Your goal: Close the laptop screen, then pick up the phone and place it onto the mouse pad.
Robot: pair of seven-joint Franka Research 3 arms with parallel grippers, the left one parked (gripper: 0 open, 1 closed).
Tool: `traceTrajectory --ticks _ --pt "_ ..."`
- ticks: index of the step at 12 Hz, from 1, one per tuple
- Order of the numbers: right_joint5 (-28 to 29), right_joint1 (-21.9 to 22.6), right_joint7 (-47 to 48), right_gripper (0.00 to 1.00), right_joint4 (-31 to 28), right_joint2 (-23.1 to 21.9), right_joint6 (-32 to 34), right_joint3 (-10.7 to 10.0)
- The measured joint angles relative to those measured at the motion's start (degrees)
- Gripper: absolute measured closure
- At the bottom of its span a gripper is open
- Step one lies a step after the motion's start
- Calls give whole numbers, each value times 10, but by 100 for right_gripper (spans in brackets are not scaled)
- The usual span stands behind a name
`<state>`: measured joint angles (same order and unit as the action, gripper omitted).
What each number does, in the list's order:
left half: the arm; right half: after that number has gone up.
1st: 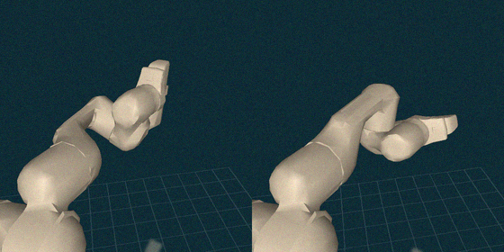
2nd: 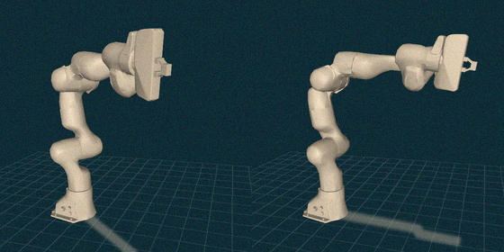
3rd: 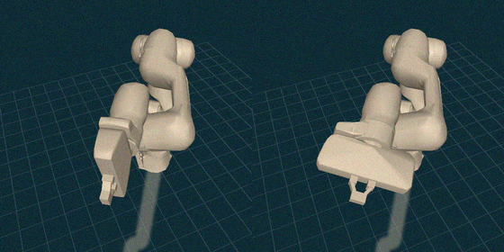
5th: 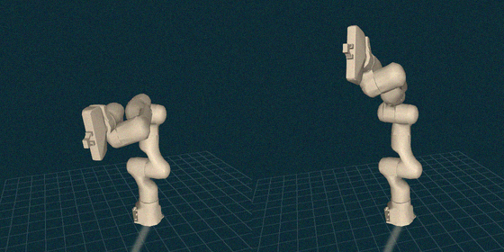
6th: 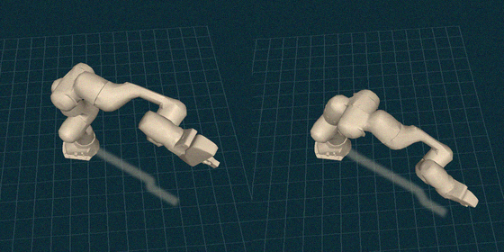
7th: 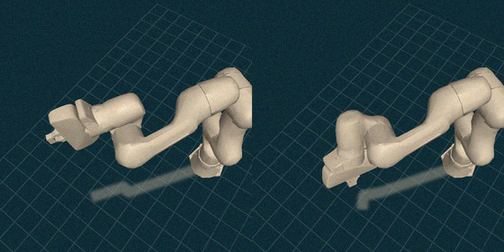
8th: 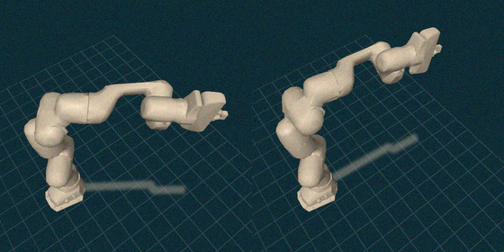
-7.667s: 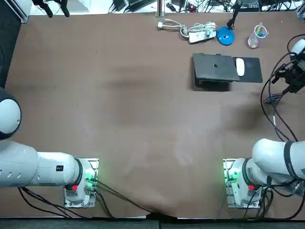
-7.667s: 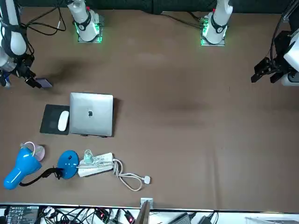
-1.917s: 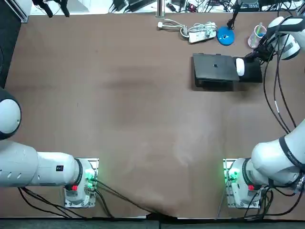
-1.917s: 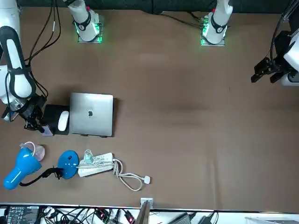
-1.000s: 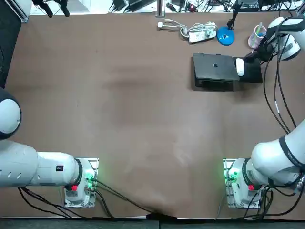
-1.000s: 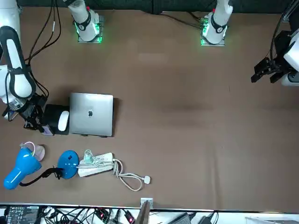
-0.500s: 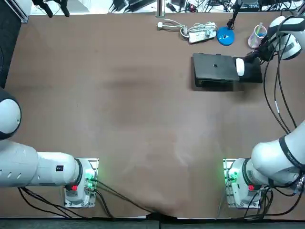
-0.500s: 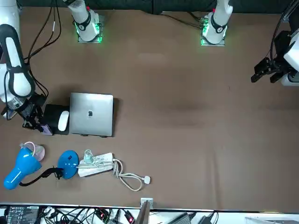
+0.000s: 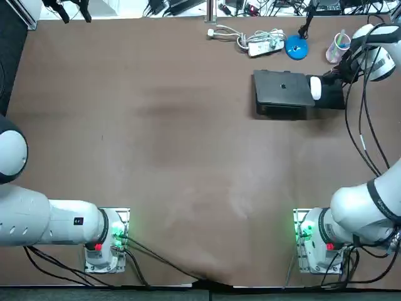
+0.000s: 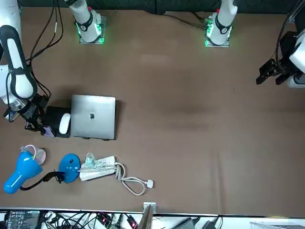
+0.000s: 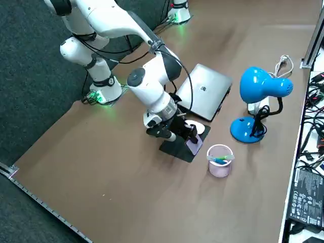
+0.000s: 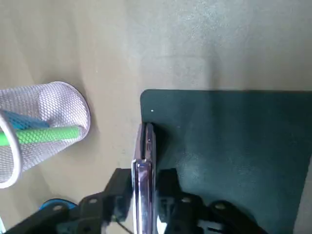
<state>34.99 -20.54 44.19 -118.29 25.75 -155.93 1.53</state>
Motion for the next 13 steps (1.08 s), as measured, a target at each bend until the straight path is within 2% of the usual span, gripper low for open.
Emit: traceTrajectory --ticks 6,8,10,11,12,13 --pt "0 -1 -25 3 -3 -1 1 -2" --pt "-1 -1 -30 0 -5 -7 8 -3" --pt "-5 0 -50 0 -7 -23 49 -13" --pt "-8 0 -64 0 -7 -35 78 -23" --pt "-28 -2 -93 0 -7 -60 130 -46" --pt "-44 -3 -101 0 -7 -70 146 -54"
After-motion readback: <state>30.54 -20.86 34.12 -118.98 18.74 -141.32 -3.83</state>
